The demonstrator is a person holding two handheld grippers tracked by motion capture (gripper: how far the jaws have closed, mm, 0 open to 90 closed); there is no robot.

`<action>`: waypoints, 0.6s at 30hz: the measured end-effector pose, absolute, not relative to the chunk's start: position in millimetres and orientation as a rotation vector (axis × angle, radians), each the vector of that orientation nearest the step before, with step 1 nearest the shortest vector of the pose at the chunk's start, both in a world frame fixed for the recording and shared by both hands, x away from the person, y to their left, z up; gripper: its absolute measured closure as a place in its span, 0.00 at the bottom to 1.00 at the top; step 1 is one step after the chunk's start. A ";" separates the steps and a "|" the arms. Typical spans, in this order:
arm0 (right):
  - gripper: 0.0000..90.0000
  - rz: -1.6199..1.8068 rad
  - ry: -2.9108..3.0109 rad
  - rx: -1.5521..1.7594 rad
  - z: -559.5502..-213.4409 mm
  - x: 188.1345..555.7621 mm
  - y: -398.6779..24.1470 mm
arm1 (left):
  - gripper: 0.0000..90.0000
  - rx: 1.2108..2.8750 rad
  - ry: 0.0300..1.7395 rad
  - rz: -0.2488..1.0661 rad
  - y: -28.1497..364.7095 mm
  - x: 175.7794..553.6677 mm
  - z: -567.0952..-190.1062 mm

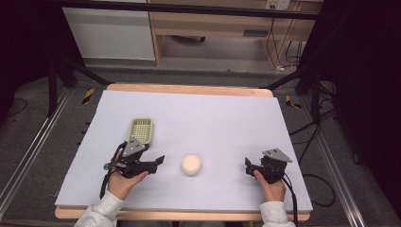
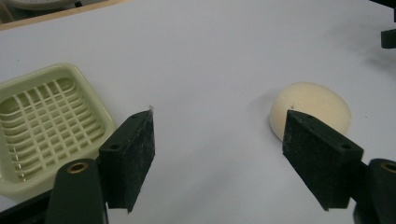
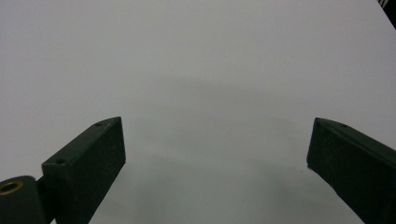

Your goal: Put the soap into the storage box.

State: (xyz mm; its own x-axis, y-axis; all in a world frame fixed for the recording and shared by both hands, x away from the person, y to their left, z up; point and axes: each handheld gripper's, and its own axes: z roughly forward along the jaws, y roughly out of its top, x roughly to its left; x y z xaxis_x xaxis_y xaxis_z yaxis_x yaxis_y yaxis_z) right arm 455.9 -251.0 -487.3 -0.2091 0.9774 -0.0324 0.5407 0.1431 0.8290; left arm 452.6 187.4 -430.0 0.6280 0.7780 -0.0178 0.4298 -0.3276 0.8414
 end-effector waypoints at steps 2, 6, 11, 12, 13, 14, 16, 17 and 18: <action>0.05 0.946 1.826 1.459 -487.2 455.9 -251.0 | 0.28 1.965 0.952 0.491 184.7 453.3 -430.8; 0.05 0.945 1.825 1.460 -487.3 456.1 -251.2 | 0.28 1.981 0.944 0.491 179.4 455.1 -430.6; 0.05 0.944 1.824 1.461 -487.2 456.2 -251.3 | 0.28 1.987 0.931 0.487 171.4 457.0 -429.7; 0.05 0.943 1.825 1.459 -487.3 456.2 -251.2 | 0.28 1.990 0.929 0.488 168.0 457.8 -429.8; 0.05 0.943 1.825 1.459 -487.3 456.2 -251.2 | 0.28 1.990 0.929 0.488 168.0 457.8 -429.8; 0.05 0.944 1.825 1.459 -487.3 456.2 -251.3 | 0.27 1.999 0.922 0.484 164.3 458.6 -430.3; 0.05 0.944 1.824 1.459 -487.3 456.2 -251.3 | 0.27 2.004 0.921 0.480 161.9 458.8 -431.0; 0.05 0.944 1.825 1.459 -487.3 456.2 -251.3 | 0.27 2.005 0.924 0.476 160.4 458.6 -431.5; 0.05 0.944 1.824 1.458 -487.3 456.1 -251.3 | 0.27 2.014 0.922 0.476 157.4 458.6 -432.6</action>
